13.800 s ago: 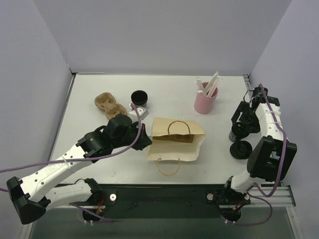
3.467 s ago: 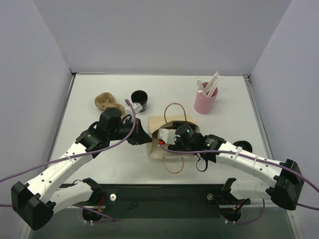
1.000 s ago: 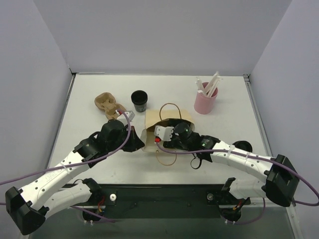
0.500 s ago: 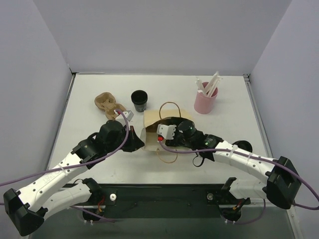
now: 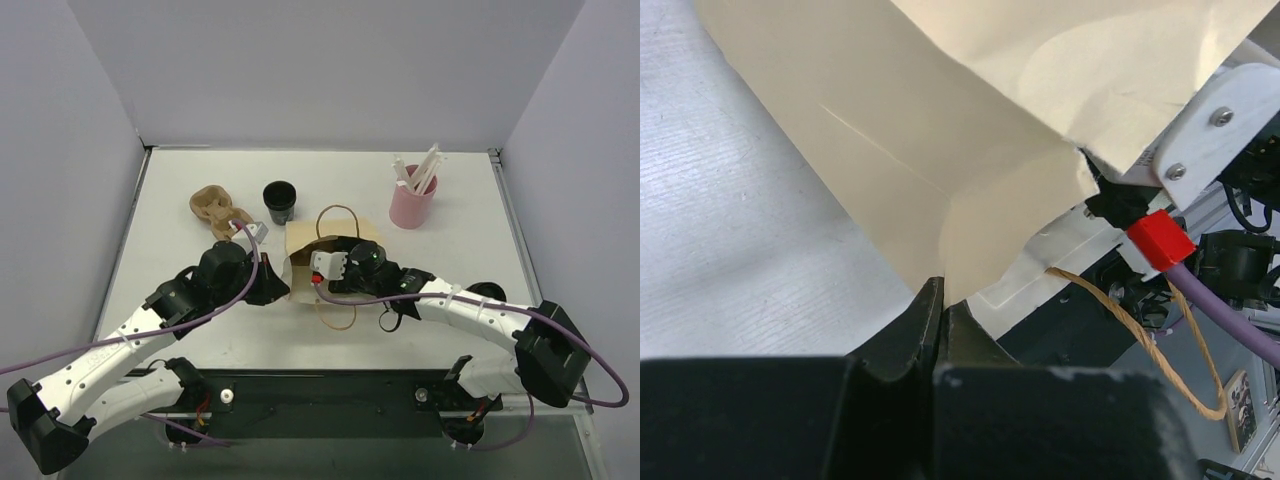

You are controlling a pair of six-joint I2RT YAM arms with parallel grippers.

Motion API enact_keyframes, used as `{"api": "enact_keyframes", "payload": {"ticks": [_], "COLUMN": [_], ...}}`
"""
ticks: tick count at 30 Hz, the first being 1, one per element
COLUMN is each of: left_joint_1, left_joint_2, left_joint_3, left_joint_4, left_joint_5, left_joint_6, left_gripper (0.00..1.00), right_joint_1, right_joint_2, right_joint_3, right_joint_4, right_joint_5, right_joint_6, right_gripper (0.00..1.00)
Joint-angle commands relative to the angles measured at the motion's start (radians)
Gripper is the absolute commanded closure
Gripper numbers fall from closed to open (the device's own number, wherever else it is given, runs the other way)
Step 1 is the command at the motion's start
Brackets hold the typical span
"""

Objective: Pack the takeout coffee

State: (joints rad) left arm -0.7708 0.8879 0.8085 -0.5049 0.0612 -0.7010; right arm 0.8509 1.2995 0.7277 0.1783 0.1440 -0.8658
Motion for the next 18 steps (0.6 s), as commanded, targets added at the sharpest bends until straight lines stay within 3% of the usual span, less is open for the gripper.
{"api": "enact_keyframes", "payload": {"ticks": [1, 18], "left_joint_1": [-0.002, -0.001], "left_joint_2": [-0.009, -0.029], "left_joint_3": [0.014, -0.011], "left_joint_4": [0.019, 0.002], "left_joint_5": [0.031, 0.037], "left_joint_6": [-0.005, -0.015], "left_gripper": [1.0, 1.0], "right_joint_1": [-0.007, -0.019], "right_joint_2": [0.03, 0.109], "right_joint_3": [0.013, -0.022], "right_joint_4": [0.07, 0.182], "right_joint_5": [0.028, 0.049], "right_joint_6": [-0.007, 0.033], "right_gripper": [0.71, 0.69]}}
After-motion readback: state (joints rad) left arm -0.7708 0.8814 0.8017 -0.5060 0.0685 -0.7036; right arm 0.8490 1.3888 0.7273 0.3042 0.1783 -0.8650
